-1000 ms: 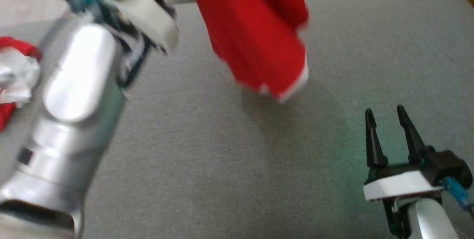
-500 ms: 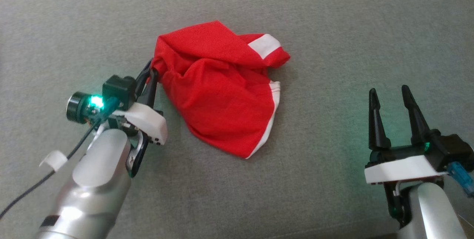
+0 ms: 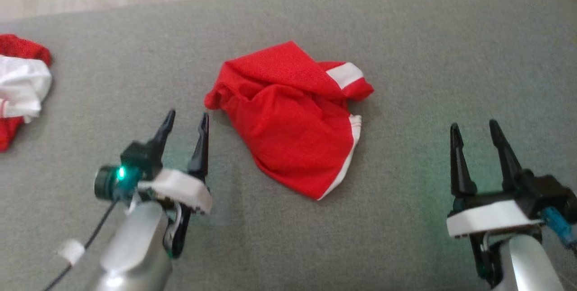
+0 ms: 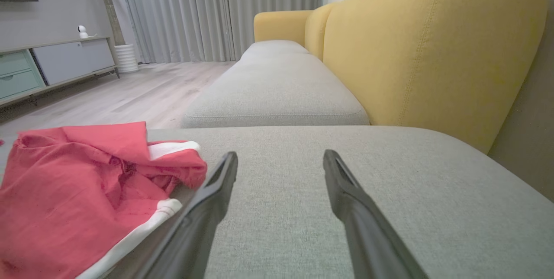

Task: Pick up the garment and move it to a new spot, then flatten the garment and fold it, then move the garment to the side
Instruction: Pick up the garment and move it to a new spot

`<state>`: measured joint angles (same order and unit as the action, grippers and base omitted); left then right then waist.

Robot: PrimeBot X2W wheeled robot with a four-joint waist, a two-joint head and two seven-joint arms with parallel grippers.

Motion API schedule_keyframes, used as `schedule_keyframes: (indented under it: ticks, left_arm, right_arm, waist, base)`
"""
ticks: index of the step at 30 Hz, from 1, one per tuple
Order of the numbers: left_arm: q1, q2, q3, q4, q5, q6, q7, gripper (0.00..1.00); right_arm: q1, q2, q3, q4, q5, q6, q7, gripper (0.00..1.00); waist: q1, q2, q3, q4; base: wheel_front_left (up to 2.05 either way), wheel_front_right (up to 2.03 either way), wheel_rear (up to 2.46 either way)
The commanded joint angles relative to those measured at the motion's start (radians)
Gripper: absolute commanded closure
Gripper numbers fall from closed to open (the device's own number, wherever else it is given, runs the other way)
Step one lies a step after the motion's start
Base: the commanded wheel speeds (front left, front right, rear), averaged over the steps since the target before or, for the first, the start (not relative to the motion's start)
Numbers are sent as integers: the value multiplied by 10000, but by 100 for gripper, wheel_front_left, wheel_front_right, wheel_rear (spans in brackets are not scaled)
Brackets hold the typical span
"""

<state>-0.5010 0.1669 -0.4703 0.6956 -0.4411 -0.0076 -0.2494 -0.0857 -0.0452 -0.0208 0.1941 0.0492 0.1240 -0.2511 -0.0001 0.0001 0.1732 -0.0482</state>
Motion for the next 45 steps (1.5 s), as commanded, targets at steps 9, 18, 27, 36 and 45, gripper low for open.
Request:
schedule_keyframes:
  ticks: [9, 18, 27, 36, 45]
  left_arm:
    - [2311, 71, 1158, -2478, 40, 395, -121, 0]
    - [4513, -135, 1917, -4380, 256, 828, -123, 0]
    - [5087, -39, 1943, -4972, 282, 853, -123, 0]
    - [5379, 95, 1884, -5127, 302, 965, -68, 0]
    - [5378, 125, 1749, -5024, 309, 1028, 63, 0]
  right_arm:
    - [529, -51, 300, -234, -84, 67, -107, 0]
    - [1055, -51, 796, -243, 177, 67, -107, 0]
    - [1622, -51, 643, -257, 454, 67, -107, 0]
    - [1624, -51, 650, -275, 505, 67, -107, 0]
    - [1596, -51, 591, -247, 477, 67, -107, 0]
  waist:
    - [1, -1, -1134, 553]
    - [1, -1, -1582, 696]
    - [1, -1, -1784, 969]
    - [1, -1, -1732, 946]
    - [1, -1, -1715, 943]
  base:
    - [0, 0, 0]
    - [0, 0, 0]
    - [0, 0, 0]
    - [0, 0, 0]
    - [0, 0, 0]
